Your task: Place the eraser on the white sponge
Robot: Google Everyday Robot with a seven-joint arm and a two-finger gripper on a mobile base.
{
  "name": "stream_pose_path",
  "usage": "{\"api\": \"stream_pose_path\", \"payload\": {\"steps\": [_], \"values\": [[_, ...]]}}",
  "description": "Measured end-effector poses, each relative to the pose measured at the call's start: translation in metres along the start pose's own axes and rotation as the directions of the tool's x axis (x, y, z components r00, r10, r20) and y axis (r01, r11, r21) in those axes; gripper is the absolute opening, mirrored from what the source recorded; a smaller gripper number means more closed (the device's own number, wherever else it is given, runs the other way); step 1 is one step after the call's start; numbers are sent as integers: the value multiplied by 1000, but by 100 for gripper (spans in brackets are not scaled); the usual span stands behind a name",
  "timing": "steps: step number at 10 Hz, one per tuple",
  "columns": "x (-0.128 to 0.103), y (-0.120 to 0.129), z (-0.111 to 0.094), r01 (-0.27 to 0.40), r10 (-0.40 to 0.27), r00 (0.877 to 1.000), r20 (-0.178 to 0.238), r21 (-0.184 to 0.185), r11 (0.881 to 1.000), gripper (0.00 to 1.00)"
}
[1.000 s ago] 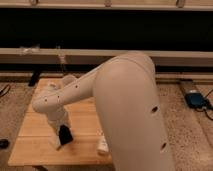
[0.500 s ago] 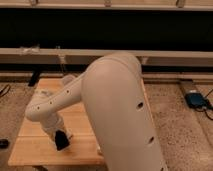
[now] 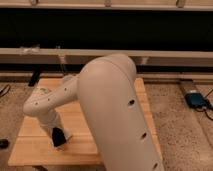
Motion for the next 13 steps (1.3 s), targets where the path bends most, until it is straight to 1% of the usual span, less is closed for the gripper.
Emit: {"api": "stream_pose_path", "payload": {"steps": [1,3,4,6,9,13], "values": [[-5,-6,-1,-22,22,1000,2,-8,1000,80],[-14,-17,-2,-58,58,998,5,-18,998,80],[-12,-21,-1,-61,61,998,-4,-15,998,80],[-8,-21,0,-46,45,999,-20,-12,999,80],[-3,-20,0,-22,21,999,-45,-18,1000,80],[-2,-21,-1,-16,14,998,-58,-27,1000,80]]}}
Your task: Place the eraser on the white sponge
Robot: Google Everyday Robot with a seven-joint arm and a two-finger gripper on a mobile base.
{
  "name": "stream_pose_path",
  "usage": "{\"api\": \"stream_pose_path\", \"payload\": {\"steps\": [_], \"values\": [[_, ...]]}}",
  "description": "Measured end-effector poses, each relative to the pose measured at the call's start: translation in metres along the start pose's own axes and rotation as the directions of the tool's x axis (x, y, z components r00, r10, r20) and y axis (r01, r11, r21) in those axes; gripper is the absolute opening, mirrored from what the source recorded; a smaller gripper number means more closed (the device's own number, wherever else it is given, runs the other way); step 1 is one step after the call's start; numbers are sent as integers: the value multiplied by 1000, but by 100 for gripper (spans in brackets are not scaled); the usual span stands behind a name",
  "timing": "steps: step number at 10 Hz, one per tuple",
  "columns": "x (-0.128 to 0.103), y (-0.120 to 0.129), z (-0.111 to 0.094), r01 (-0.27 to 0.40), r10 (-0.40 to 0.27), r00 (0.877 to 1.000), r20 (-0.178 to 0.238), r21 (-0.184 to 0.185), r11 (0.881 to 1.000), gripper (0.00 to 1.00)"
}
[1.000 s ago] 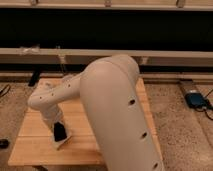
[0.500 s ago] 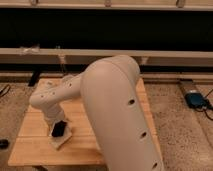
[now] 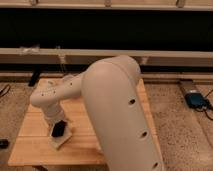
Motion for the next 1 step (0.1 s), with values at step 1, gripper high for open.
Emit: {"api": "stream_pose_path", "payload": {"steps": [1], "values": [[0,0,0,1,-1,1000,0,0,1000,80]]}}
